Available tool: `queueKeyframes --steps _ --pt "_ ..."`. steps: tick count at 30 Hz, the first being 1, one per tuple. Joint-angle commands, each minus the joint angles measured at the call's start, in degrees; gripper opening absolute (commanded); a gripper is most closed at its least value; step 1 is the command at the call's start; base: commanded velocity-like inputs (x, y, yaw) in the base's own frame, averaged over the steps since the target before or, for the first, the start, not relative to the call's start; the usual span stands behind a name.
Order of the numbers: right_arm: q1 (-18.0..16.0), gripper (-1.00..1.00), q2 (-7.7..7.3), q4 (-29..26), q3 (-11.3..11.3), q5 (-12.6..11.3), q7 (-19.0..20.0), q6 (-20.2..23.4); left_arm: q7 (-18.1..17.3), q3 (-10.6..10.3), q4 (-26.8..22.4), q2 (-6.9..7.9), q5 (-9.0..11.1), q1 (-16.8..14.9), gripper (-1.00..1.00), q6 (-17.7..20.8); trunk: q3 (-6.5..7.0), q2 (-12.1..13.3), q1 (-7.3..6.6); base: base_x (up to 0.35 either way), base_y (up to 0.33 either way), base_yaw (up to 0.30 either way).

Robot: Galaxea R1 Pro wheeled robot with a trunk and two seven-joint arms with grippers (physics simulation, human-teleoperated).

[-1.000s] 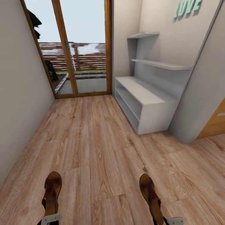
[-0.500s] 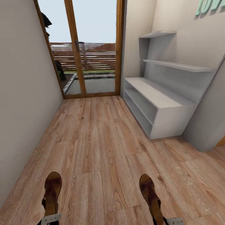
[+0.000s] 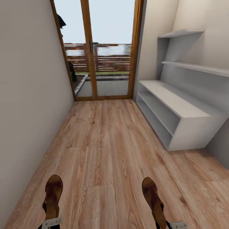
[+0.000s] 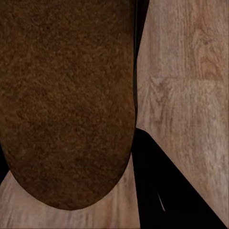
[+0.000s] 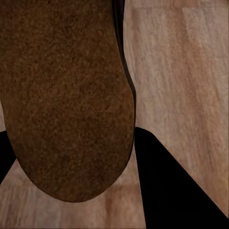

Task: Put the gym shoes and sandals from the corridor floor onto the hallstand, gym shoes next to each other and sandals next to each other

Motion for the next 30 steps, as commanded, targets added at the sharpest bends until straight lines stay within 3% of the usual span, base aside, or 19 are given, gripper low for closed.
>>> queueKeyframes --steps 1,11,30 --pt "-0.1 -1.00 0.01 0.0 -0.5 0.2 0.4 -0.1 -0.5 0.3 0.0 -0.04 -0.1 0.0 -1.00 -0.1 -0.04 0.0 0.02 0.306 0.128 0.011" --pt "0.0 -1.00 -0.08 -0.1 -0.5 0.2 0.4 -0.1 -0.5 0.3 0.0 -0.04 -0.1 0.0 -1.00 -0.1 -0.04 0.0 0.02 0.310 0.110 0.002" --pt "0.0 -1.00 -0.08 0.0 -0.4 0.3 0.4 -0.1 -0.5 0.4 0.0 -0.04 -0.1 0.0 -1.00 -0.1 -0.04 0.0 0.02 0.334 0.007 0.000"
